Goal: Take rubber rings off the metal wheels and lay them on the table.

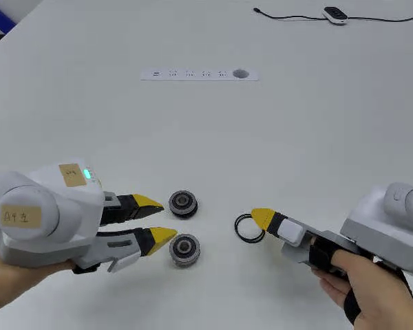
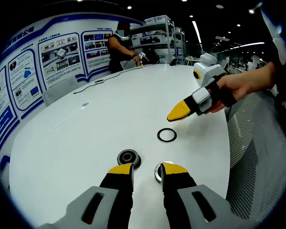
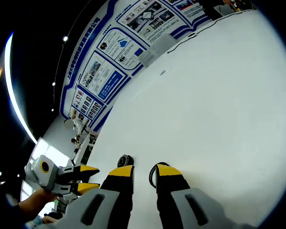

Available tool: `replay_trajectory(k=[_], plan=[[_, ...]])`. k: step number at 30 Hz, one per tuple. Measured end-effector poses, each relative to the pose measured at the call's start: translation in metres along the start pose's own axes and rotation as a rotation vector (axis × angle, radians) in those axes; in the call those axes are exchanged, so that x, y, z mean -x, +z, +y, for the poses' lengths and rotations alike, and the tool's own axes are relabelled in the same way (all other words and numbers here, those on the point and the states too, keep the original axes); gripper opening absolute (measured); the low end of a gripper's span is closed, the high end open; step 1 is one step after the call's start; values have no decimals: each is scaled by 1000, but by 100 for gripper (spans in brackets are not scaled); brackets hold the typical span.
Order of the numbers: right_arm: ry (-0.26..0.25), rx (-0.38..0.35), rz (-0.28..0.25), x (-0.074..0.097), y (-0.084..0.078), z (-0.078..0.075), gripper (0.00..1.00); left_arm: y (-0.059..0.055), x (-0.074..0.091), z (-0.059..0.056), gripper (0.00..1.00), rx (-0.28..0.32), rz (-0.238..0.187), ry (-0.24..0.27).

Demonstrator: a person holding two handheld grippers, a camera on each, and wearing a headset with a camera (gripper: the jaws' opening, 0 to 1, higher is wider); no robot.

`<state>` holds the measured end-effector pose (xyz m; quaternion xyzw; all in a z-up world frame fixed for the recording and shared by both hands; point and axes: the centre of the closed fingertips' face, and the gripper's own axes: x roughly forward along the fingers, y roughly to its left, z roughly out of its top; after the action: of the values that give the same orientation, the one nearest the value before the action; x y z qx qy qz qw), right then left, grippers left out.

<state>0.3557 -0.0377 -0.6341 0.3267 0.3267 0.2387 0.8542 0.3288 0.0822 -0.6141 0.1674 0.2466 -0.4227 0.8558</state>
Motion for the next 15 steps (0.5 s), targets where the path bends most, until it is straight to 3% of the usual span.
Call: replay_trajectory(k=[9, 15], plan=[[89, 28, -16, -6, 9, 21, 25, 0, -9, 13, 24, -36, 23, -7], [145, 61, 9, -10, 5, 36, 30, -1, -17, 26, 24, -62, 45, -14]])
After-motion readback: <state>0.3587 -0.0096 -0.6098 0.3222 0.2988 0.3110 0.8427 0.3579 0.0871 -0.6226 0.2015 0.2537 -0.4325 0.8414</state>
